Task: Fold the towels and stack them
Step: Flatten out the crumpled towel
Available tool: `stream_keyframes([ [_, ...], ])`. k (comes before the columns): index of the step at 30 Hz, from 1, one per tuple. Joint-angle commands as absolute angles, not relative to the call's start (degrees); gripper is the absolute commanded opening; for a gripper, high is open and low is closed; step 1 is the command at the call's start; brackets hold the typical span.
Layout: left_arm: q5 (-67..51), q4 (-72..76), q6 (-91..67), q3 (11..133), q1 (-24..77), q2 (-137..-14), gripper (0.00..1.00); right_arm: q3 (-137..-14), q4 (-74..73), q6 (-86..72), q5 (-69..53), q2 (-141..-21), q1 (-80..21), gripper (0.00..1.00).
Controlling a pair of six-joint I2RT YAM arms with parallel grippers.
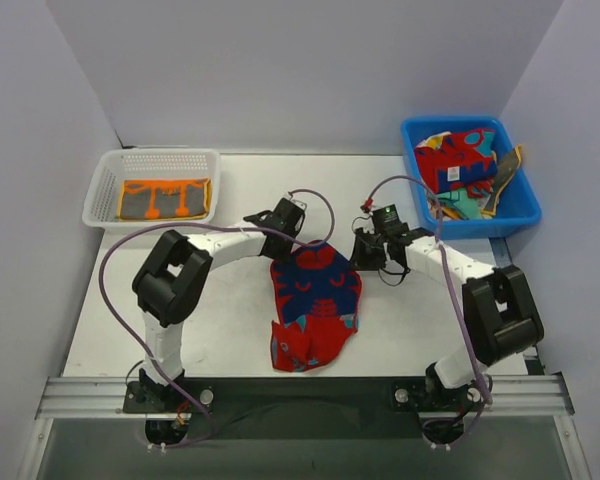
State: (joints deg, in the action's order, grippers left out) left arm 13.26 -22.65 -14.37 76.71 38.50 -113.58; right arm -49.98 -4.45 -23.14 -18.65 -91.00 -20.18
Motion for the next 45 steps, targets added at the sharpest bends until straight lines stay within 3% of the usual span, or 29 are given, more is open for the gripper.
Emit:
stream_keyframes([
  [1, 12.31, -25.22, -15.03, 74.89, 37.97, -109.87, 0.0, -53.96, -7.63, -18.03, -18.2, -83.95, -26.51, 0.0],
  [7, 11.26, -25.84, -17.83, 69.44, 36.56, -105.39, 0.0, -51.69, -13.7, -16.0, -21.52, -81.91, -36.73, 0.02],
  [13, 9.32, -23.73, -19.42, 62.41, 36.12, -102.04, 0.0, -48.08, -17.58, -16.62, -26.19, -83.94, -39.46, 0.35],
  [14, 9.06, -23.21, -19.6, 61.71, 36.12, -101.69, 0.0, -48.16, -17.75, -16.0, -26.54, -83.5, -39.38, 0.46],
  [16, 7.74, -22.16, -20.21, 59.77, 36.21, -100.38, 0.0, -49.74, -19.77, -14.16, -26.37, -82.01, -39.03, 0.54],
  [22, 6.86, -21.88, -20.13, 56.78, 36.21, -97.47, 0.0, -51.41, -16.62, -18.71, -21.36, -77.26, -28.67, 0.53],
  [26, 6.51, -22.32, -19.6, 55.46, 36.21, -95.98, 0.0, -52.55, -11.08, -20.83, -20.21, -78.74, -25.84, 0.46],
  [35, 7.64, -24.69, -18.98, 54.49, 36.21, -89.3, 0.0, -53.96, -1.58, -24.52, -24.26, -94.73, -27.33, 0.45],
  [45, 6.85, -25.4, -21.0, 49.48, 36.47, -81.57, 0.0, -54.58, 5.52, -26.36, -27.85, -99.66, -34.19, 0.53],
])
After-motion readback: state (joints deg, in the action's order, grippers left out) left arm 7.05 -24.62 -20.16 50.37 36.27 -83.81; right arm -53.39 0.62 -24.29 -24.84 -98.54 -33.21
